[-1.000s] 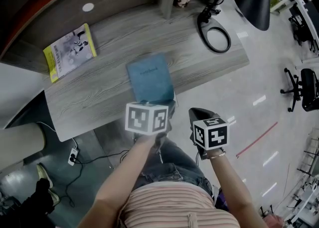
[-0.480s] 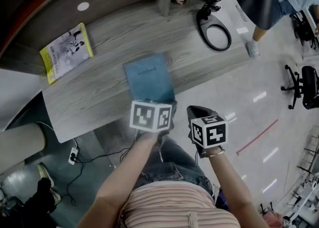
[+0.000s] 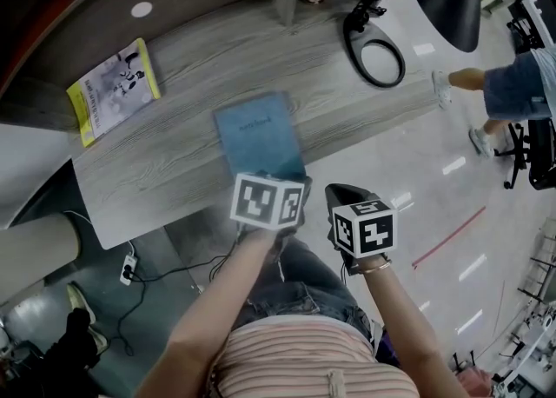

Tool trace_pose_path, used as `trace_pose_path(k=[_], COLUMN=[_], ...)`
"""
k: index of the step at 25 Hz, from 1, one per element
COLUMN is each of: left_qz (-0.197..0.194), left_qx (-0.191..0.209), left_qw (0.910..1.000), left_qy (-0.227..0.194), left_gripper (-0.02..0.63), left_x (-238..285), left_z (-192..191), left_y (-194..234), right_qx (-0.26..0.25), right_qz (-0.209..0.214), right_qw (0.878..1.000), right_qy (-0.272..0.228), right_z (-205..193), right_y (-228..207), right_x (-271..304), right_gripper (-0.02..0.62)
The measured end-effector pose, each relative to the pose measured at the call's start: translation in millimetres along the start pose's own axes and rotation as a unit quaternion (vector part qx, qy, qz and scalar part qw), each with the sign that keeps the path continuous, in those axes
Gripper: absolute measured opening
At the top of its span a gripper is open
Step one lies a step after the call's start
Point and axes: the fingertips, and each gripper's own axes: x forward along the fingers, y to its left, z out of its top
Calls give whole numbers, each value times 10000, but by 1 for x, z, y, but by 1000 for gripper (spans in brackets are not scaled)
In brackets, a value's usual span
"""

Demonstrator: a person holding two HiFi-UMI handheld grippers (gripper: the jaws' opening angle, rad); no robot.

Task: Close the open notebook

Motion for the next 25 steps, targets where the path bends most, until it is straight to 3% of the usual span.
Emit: trace_pose_path(k=[12, 22, 25], left_qz=[-119, -157, -124], left_qx=[109, 104, 126], left_qw=[9998, 9998, 9996], left_qy=[108, -37, -220], left_gripper=[117, 114, 84], left_x=[2, -5, -11], left_z=[0, -1, 3], left_y=[-4, -4, -4], right_qx=[-17, -13, 2], right_qz=[10, -53, -80], right_qw=[10000, 9998, 9995], right_qy=[3, -193, -302], right_z=[3, 10, 14], right_y=[0, 0, 1], right_x=[2, -6, -9], right_gripper=[8, 8, 8])
